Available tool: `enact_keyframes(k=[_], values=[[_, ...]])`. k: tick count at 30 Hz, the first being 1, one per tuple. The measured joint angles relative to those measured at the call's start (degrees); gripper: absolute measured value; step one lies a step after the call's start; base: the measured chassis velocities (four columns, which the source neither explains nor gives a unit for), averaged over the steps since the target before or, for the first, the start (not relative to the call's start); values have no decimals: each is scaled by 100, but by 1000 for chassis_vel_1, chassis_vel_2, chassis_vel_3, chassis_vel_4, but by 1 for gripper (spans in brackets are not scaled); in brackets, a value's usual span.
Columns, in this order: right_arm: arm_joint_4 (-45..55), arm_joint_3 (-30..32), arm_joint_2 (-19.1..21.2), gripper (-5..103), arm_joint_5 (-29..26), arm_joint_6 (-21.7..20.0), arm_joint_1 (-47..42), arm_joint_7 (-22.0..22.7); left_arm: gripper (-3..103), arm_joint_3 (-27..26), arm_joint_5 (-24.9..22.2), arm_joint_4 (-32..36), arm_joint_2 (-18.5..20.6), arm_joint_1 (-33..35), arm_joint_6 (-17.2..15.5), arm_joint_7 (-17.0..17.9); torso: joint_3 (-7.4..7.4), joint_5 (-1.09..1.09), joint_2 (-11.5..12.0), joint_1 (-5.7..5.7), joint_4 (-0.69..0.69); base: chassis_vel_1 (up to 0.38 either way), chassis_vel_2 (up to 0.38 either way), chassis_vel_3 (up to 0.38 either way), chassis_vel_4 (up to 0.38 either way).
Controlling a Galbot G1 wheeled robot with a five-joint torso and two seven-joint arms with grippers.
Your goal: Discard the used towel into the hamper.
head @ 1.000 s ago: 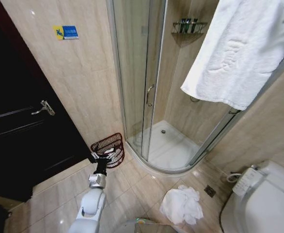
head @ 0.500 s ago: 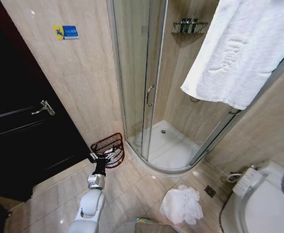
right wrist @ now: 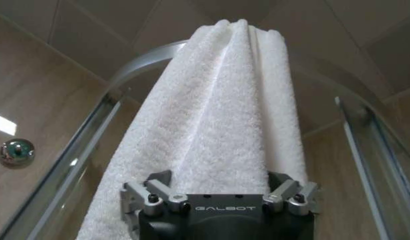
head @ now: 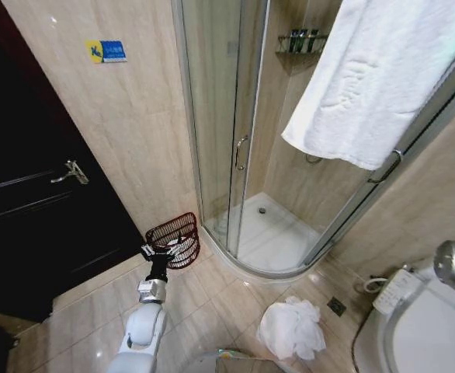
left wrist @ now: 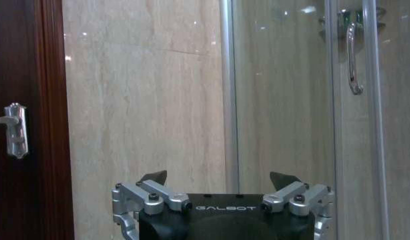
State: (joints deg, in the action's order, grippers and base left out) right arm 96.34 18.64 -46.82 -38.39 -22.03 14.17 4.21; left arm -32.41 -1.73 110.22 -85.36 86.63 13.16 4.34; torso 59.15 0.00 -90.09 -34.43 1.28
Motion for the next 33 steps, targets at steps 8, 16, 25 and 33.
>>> enact_keyframes(k=[8,16,25,33], values=[[51,-46,131,62,-244,-51,-23,43,100,31,-3,-119,-46,-68,51,3,0,-2,0,0,2,0,0,0,0],[198,39,281,29,-328,-60,-251,71,100,24,11,-208,-48,-44,143,6,0,-1,0,0,2,0,0,0,0],[486,321,605,3,-508,-9,-726,80,100,-10,26,-271,-26,-47,213,16,0,1,0,0,1,0,0,0,0],[796,545,850,3,-783,-32,-1164,87,100,4,30,-288,-61,-27,257,17,-1,-2,0,0,2,0,0,0,0]])
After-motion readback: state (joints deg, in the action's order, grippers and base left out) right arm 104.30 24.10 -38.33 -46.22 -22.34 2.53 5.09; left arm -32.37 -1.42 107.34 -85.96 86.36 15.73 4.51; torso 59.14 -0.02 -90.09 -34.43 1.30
